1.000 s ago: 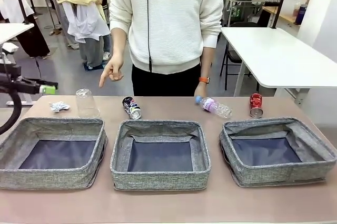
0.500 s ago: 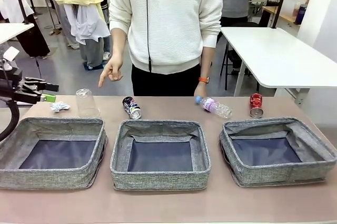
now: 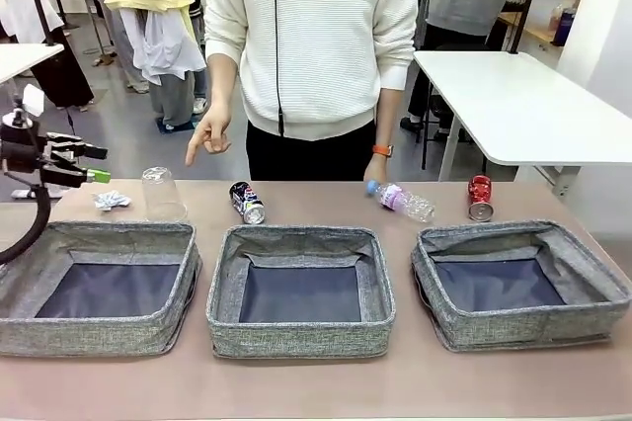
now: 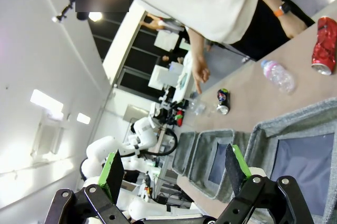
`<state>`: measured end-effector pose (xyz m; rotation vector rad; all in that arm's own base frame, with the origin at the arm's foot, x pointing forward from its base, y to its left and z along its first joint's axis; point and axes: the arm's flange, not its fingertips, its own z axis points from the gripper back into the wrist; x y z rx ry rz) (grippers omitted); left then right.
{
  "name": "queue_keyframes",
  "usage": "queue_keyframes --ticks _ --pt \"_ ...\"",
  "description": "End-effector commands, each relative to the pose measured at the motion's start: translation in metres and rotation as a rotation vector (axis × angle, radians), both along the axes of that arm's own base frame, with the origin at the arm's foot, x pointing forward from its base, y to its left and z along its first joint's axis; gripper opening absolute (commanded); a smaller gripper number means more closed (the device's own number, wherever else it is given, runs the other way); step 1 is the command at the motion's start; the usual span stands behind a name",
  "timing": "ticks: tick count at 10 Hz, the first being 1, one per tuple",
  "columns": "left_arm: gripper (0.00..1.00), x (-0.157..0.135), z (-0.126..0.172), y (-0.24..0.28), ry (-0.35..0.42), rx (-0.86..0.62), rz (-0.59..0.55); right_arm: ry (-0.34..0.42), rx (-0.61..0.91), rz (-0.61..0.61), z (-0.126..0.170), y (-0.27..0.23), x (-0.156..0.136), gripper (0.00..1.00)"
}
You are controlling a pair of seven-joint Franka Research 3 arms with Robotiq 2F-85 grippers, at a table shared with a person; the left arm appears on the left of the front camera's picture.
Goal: Sort the waste into the appropriate baskets.
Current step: Pick up the waste item pointed out by the person.
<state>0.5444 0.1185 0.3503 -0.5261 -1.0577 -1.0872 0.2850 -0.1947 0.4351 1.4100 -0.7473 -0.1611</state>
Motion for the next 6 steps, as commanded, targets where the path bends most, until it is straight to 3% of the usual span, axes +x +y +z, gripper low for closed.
queue_keyframes --ticks 1,3,6 --pt "1.00 0.032 -0.010 -0.012 0.052 -0.008 -0.042 -0.035 0.003 -0.008 0.001 0.000 0.003 1.00" --pt "1.00 0.050 -0.017 -0.022 0.108 0.002 -0.068 -0.035 0.003 -0.008 0.001 0.000 0.003 1.00" --pt "1.00 0.051 -0.028 -0.030 0.176 0.018 -0.137 -0.035 0.003 -0.008 0.001 0.000 0.003 1.00"
